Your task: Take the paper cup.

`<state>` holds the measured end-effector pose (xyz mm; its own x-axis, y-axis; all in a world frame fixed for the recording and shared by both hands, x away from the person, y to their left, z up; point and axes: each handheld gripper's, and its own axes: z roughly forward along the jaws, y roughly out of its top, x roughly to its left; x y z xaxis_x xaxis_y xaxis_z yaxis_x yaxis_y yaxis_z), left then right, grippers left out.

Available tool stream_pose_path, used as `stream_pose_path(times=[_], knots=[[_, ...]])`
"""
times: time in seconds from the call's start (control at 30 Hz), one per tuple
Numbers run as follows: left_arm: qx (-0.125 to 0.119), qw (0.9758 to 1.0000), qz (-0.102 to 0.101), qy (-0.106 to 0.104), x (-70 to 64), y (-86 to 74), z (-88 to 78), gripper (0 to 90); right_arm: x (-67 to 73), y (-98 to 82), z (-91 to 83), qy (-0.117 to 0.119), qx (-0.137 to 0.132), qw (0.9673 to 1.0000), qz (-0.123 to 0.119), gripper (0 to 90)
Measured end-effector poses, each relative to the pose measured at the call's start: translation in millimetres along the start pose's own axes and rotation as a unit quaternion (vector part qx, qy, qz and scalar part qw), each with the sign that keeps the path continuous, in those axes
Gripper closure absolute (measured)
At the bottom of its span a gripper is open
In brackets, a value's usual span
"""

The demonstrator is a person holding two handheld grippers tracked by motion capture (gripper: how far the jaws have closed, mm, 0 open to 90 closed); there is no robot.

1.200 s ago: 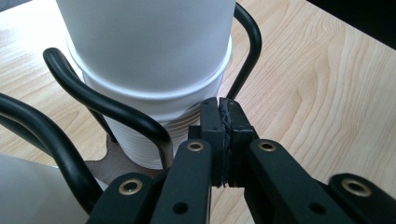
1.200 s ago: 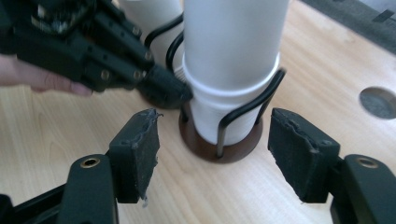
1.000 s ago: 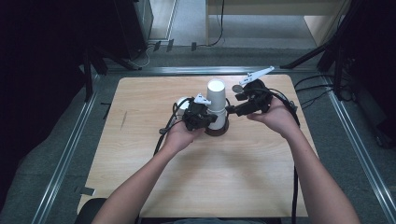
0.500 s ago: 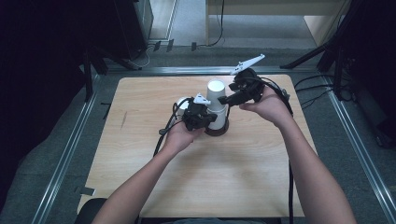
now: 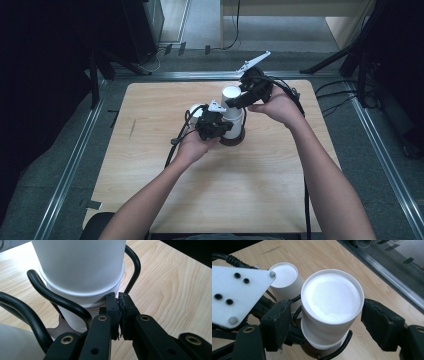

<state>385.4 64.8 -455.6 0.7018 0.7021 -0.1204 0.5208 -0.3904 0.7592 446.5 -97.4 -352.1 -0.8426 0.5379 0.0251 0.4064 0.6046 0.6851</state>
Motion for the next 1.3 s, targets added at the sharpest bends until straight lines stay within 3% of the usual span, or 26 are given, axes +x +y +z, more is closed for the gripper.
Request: stream_pose_path(times=[0.27, 0.3, 0.63, 0.83, 1.07, 1.3], knots=[[0.0, 1.0, 0.002, 0.001, -0.1, -0.2, -0.3, 85.8, 0.6, 7.5, 14.9, -0.016, 0.025, 0.9994, 0.018, 24.2], [-0.001, 1.0, 0.002, 0.001, -0.1, -0.2, -0.3, 85.8, 0.5, 8.0, 15.9, -0.018, 0.026, 0.9993, 0.019, 28.7], [-0.003, 1.0, 0.004, 0.002, 0.1, -0.8, -0.2, 85.6, 1.9, 8.8, 13.0, -0.022, 0.029, 0.9993, 0.0, 32.2], [-0.008, 1.0, 0.003, -0.001, 0.9, -2.5, -0.1, 85.3, 1.5, 13.6, 5.5, -0.017, 0.028, 0.9994, 0.007, 32.7], [-0.01, 0.9999, 0.006, 0.0, 0.6, -3.1, -0.4, 84.5, 5.8, 23.8, -8.0, -0.027, 0.028, 0.9992, 0.002, 32.9], [-0.009, 0.9999, 0.004, -0.002, 0.8, -3.2, -0.5, 84.1, 10.3, 36.6, -29.8, -0.029, 0.012, 0.9995, 0.005, 33.1]])
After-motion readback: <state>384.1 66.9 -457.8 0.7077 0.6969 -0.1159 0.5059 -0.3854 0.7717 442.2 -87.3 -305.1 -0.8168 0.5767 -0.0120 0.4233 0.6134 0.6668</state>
